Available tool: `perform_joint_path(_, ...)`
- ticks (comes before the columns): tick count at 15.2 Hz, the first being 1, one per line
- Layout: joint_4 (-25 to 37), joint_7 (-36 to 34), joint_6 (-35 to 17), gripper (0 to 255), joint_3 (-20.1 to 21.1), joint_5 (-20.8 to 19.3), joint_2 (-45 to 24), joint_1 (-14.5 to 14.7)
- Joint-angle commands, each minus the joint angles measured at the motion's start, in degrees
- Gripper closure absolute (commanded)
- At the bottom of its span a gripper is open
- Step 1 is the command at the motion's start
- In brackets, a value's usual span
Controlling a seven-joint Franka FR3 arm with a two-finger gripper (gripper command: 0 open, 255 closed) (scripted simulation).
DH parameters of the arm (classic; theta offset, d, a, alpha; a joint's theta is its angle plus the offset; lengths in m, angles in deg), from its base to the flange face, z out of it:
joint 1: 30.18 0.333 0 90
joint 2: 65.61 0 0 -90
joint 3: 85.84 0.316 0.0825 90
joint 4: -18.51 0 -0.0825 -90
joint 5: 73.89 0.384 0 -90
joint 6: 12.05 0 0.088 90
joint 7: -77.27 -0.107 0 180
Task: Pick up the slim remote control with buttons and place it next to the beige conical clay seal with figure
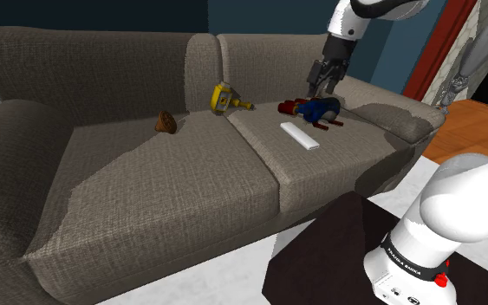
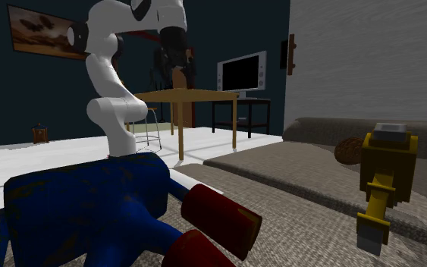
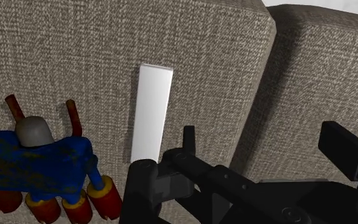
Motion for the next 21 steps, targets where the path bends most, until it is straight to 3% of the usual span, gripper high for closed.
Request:
perform_joint_path(1, -0.1, 0.83, -2.92, 0, -0.95, -0.49, -3.32, -0.33)
perform_joint_path(9, 1.2, 4.44, -13.61, 0, -4.82, -1.38, -17.59, -1.56)
perform_joint_path(18, 7.72, 9.35, -22.92, 0, -8.32, 0.7, -36.11, -3.07)
perform_joint_path(21, 7.63, 9.87, -24.81, 0, -8.42, 1.21, -38.1, -3.27)
